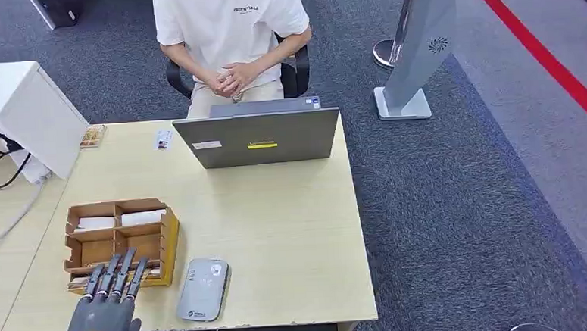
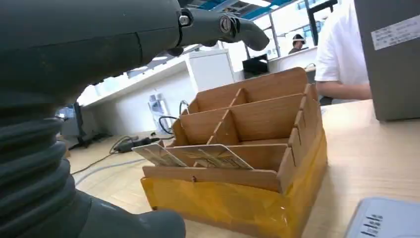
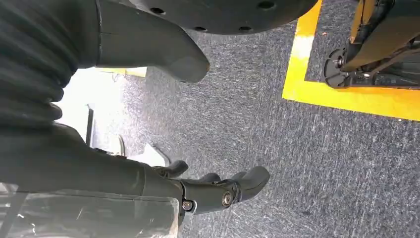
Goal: Pass the card to the sensor for recognition and then transmit it.
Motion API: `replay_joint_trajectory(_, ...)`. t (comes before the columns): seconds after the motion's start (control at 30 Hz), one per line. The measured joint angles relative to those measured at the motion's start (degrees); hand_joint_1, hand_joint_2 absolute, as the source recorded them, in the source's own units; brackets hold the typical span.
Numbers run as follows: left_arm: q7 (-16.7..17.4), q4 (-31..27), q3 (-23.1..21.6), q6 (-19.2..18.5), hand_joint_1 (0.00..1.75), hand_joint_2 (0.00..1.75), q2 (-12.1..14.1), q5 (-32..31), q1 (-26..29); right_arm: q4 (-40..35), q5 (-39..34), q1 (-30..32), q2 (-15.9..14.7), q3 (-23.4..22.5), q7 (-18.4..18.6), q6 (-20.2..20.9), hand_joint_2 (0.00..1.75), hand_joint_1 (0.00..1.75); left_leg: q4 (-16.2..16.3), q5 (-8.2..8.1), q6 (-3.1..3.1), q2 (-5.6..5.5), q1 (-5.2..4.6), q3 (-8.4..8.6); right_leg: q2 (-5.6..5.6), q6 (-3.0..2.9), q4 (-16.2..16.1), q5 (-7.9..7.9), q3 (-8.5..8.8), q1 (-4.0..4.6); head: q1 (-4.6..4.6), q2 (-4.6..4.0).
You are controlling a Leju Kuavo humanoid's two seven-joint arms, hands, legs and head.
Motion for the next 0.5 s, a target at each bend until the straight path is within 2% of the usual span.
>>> replay_joint_trajectory(0.27, 2.9, -0.8, 3.0, 2.7, 0.0, 1.75, -2.4, -1.3, 1.4, 0.0, 0.3, 0.0, 0.0, -0.6, 0.2, -0.2, 1.75, 0.0, 0.0, 0.0, 0.0, 0.0, 0.0, 0.0, -0.02, 0.0, 0.0, 0.0, 0.0, 0.0, 0.0, 0.0)
replay_joint_trajectory(0.5, 3.4, -0.8, 7.0, 4.5, 0.0, 1.75, -5.5, -1.8, 1.6, -0.2, 1.2, 0.0, 0.1, -0.7, 0.4, -0.2, 1.75, 0.0, 0.0, 0.0, 0.0, -0.01, 0.0, 0.0, -0.02, 0.0, 0.0, 0.0, 0.0, 0.0, 0.0, 0.0)
